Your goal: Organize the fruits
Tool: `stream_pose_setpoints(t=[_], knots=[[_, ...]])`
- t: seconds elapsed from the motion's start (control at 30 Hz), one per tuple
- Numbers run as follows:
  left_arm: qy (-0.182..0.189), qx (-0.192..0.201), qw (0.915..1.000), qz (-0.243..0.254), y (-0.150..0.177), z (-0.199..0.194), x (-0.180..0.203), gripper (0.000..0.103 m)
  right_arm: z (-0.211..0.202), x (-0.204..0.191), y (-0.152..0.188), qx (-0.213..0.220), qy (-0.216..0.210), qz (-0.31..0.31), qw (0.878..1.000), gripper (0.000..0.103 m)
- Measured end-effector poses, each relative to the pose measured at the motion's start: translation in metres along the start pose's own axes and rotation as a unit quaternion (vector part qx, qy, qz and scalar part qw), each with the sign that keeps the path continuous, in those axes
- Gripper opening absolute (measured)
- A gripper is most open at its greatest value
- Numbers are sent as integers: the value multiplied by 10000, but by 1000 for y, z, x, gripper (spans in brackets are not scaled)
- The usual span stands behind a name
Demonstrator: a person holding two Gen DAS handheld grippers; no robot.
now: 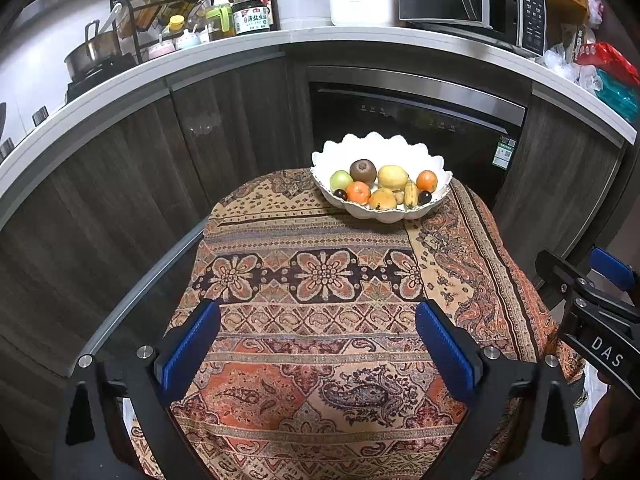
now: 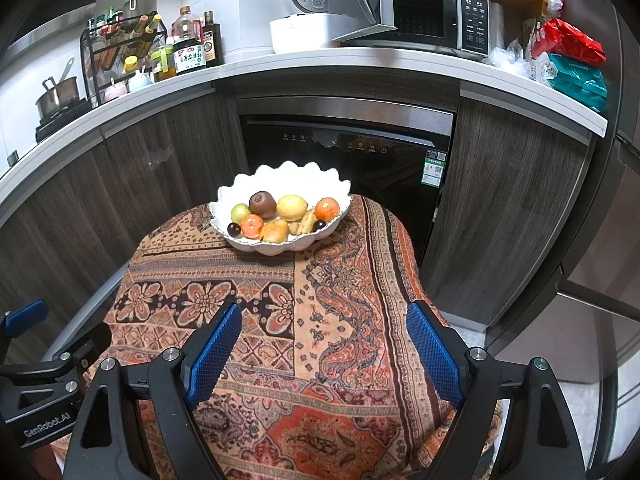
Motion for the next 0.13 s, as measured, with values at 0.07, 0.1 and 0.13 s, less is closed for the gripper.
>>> stream_pose_setpoints(t=[0.07,0.1,0.13], knots=[[1,3,10000,16,0,1,1,98,0,0,0,1,-6,1,10000,85],[4,-1,10000,5,1,1,1,98,0,0,0,1,2,0,10000,85],[16,-23,10000,-16,1,2,0,98,0,0,0,-3,8,-1,10000,85]])
Point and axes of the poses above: each gripper's, at about its wrist camera, not at the fingertips, and z roughly the way its jaws point, x to its right, y to its underside, the point moved 4 cm from there along z, roughly the way its jaws point, and after that the axes turned 7 degrees about -y, right-handed, at the moved point
